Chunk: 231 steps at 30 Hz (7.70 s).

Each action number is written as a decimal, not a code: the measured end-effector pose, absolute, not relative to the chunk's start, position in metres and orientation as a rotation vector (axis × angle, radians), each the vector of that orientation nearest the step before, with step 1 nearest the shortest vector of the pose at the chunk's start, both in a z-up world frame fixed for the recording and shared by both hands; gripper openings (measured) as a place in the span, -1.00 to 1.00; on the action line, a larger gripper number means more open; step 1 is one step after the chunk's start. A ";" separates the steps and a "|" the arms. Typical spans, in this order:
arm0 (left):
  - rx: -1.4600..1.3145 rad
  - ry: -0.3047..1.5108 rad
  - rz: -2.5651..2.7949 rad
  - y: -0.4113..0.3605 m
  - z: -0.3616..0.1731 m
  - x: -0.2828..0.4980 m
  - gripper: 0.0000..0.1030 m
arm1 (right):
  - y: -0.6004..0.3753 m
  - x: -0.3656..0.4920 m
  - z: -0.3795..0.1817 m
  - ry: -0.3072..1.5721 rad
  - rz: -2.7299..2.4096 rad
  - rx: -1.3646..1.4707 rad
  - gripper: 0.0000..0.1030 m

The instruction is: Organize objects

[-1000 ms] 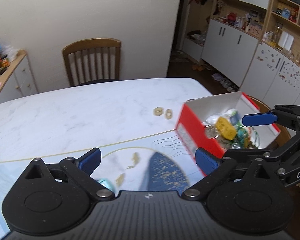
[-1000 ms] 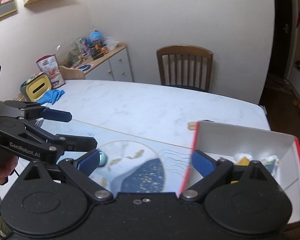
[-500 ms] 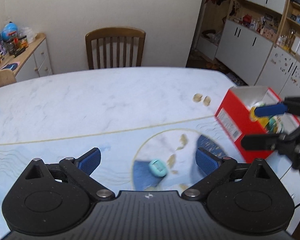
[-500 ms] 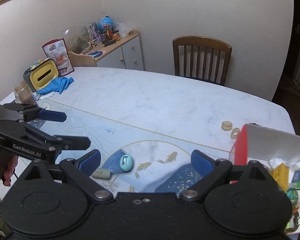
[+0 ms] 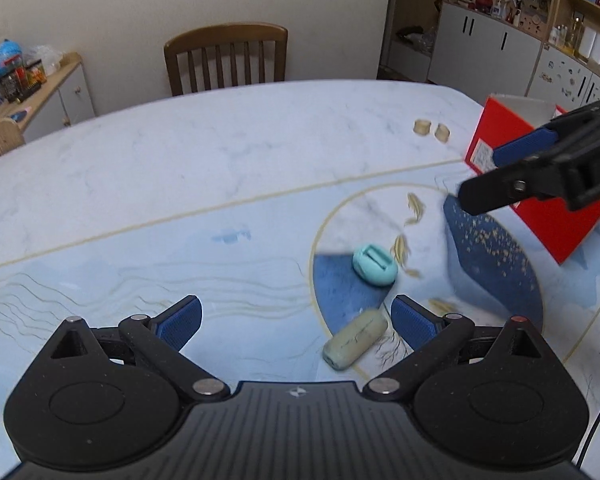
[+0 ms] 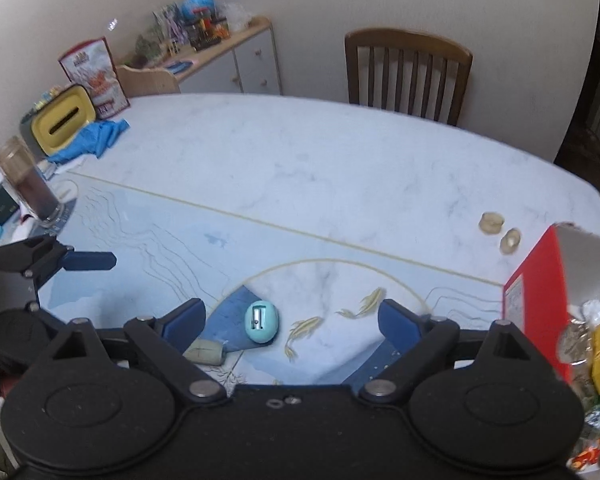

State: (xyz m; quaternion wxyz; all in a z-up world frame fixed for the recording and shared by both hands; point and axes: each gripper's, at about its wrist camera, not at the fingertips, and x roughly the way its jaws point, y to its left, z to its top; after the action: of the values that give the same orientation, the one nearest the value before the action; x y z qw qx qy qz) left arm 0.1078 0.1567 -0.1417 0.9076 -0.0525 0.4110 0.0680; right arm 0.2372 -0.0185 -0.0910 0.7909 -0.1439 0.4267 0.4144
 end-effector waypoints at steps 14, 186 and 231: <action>-0.025 0.861 0.099 0.137 -0.182 0.116 0.97 | 0.031 0.241 -0.149 1.029 0.876 -0.387 0.59; -0.001 0.934 -0.063 -0.172 -0.077 0.328 -0.14 | -0.329 0.425 -0.080 0.907 0.761 -0.150 0.04; -0.118 0.719 -0.116 -0.096 -0.026 0.218 0.80 | -0.334 0.267 -0.026 0.668 0.622 -0.011 0.90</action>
State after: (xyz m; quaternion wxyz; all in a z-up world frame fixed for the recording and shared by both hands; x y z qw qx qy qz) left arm 0.2176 -0.0964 -0.0257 0.9327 -0.0575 0.3516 -0.0565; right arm 0.2674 -0.3343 -0.0262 0.8976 -0.0055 0.3226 0.3005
